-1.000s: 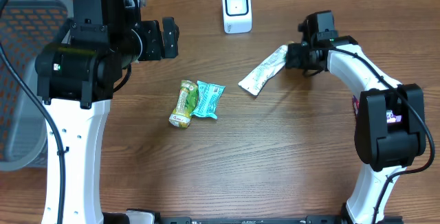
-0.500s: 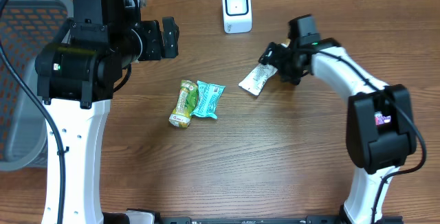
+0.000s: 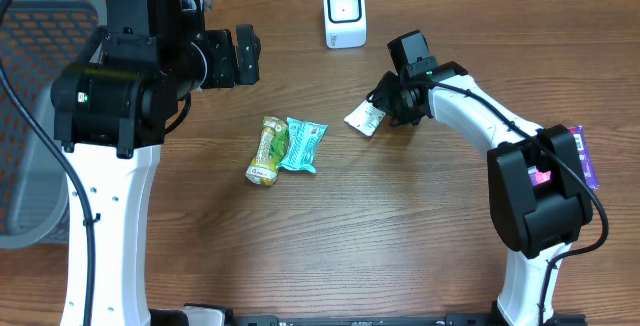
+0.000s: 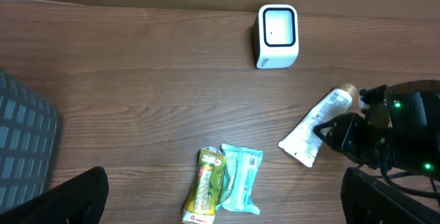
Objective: Scan the item barcode
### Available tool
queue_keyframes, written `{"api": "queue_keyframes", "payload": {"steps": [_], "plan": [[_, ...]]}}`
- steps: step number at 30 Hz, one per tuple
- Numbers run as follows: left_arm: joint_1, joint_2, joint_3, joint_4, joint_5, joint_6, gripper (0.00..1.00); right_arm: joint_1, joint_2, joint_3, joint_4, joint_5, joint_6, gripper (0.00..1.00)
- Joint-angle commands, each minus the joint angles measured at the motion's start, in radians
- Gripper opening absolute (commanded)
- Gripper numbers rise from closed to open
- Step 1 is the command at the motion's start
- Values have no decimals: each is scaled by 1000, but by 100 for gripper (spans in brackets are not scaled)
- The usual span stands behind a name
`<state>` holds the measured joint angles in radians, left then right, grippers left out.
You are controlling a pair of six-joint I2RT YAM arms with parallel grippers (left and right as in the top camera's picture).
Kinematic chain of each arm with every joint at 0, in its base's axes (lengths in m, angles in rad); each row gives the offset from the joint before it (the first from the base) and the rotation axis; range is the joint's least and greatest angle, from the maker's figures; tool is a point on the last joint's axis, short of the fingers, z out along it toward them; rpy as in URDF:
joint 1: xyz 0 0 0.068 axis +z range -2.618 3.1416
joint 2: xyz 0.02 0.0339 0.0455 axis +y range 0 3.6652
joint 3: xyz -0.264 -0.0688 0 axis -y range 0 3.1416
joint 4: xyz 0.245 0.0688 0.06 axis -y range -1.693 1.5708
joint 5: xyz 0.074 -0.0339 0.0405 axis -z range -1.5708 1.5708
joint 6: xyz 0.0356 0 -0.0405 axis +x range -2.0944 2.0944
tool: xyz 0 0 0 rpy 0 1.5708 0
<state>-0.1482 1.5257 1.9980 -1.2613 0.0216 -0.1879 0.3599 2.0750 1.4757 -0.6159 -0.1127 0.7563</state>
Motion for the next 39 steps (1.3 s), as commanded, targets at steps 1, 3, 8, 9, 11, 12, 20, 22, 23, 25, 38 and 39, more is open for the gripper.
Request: {"api": "queue_keyframes", "payload": {"steps": [1,3,8,9,11,12,20,22,23,25,38,39], "plan": [[4,6,1,2,-3,8,100,-1,13,2,5,-23,-97,13],[4,6,1,1,-3,8,100,-1,13,2,9,-31,-99,25],[4,6,1,1,-3,8,100,8,29,2,71,-30,-18,63],[4,6,1,2,-3,8,100,12,35,2,84,-30,-9,63],[4,6,1,2,-3,8,100,22,62,2,110,-32,14,63],[4,6,1,2,-3,8,100,24,77,2,118,-40,47,61],[4,6,1,1,-3,8,100,26,80,3,118,-45,85,15],[4,6,1,2,-3,8,100,26,80,3,99,-51,85,4],[4,6,1,2,-3,8,99,26,80,3,89,-74,85,4],[4,6,1,2,-3,8,99,22,73,4,58,-156,71,4],[4,6,1,2,-3,8,99,-2,42,1,-462,-115,-851,29],[4,6,1,1,-3,8,99,-17,42,3,-466,-112,-851,32]]}}
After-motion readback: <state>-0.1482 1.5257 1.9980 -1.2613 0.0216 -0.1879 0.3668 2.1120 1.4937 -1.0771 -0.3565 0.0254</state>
